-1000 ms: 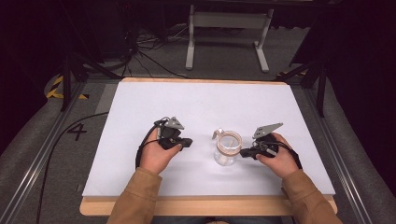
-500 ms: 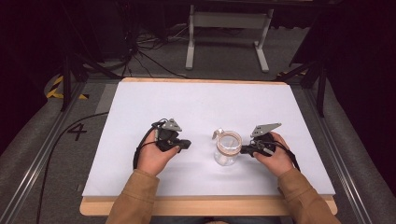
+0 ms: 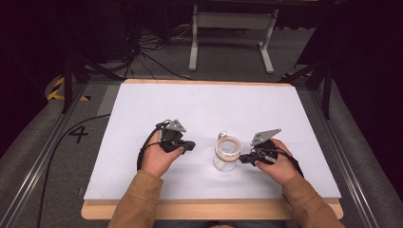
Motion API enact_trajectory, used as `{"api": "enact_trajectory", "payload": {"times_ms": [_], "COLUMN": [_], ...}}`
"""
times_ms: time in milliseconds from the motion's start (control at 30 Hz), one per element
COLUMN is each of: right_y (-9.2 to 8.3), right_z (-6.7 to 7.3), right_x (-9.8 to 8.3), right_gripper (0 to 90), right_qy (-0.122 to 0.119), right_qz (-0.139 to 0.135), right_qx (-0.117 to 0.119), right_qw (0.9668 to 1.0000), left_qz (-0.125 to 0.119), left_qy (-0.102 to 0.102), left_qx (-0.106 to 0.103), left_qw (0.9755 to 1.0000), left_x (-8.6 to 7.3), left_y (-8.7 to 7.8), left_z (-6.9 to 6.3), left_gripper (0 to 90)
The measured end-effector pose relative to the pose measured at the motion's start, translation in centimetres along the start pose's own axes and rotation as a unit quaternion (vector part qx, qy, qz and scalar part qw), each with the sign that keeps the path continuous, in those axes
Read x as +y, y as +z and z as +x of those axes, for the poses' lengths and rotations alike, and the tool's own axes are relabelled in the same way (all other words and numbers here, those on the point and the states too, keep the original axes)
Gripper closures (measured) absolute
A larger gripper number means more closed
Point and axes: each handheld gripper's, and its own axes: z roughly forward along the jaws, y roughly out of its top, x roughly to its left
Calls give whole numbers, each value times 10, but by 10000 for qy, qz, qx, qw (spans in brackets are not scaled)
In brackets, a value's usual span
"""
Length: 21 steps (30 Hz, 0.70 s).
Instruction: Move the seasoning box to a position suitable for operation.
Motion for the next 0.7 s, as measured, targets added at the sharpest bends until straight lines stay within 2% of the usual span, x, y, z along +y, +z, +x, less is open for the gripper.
{"api": "enact_trajectory", "payload": {"times_ms": [333, 700], "right_y": [9, 18], "right_z": [13, 21], "right_x": [2, 3], "right_gripper": [900, 900], "right_qy": [-123, -216], "right_qz": [90, 135], "right_qx": [162, 348], "right_qw": [9998, 9991], "left_qz": [38, 6], "left_qy": [15, -11], "left_qx": [-44, -46], "left_qw": [10000, 10000], "left_x": [3, 3], "left_y": [5, 3], "left_z": [0, 2], "left_gripper": [862, 862]}}
